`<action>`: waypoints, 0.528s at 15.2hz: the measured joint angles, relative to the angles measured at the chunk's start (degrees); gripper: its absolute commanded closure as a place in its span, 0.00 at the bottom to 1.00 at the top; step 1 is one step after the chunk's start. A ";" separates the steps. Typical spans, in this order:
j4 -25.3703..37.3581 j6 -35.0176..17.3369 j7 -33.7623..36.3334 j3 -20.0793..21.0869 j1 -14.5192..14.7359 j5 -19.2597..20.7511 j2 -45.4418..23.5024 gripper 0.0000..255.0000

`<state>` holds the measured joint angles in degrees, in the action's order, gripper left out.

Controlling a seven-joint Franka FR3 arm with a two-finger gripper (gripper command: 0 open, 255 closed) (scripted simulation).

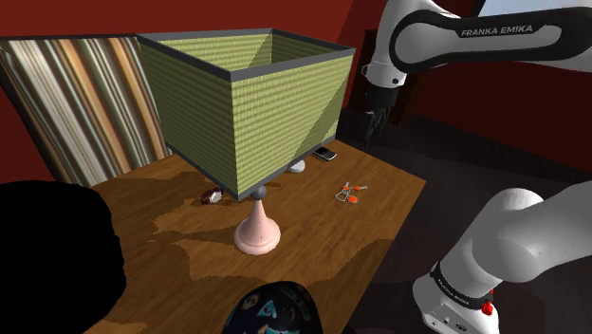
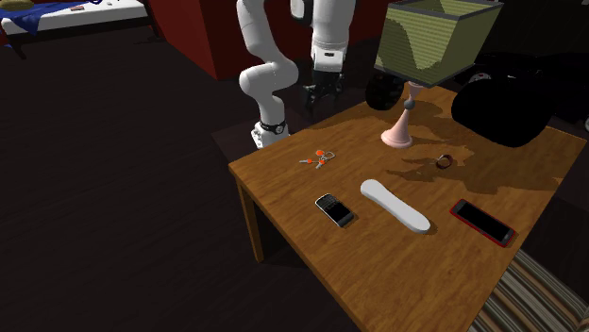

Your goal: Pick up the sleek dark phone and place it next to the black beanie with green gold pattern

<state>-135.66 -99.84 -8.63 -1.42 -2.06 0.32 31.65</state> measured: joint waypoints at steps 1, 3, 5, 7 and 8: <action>0.48 -1.29 -0.93 -0.56 -0.12 0.19 -1.65 0.00; 2.04 -4.08 -2.56 -1.47 -0.22 0.32 -5.79 0.00; 2.57 -7.38 -4.56 -2.60 -0.47 0.45 -9.51 0.00; 4.38 -9.62 -6.31 -3.46 -0.57 0.30 -13.40 0.00; 5.53 -10.76 -7.21 -3.88 -0.60 0.13 -15.59 0.00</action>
<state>-130.13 -110.60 -15.83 -5.30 -2.66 0.45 16.06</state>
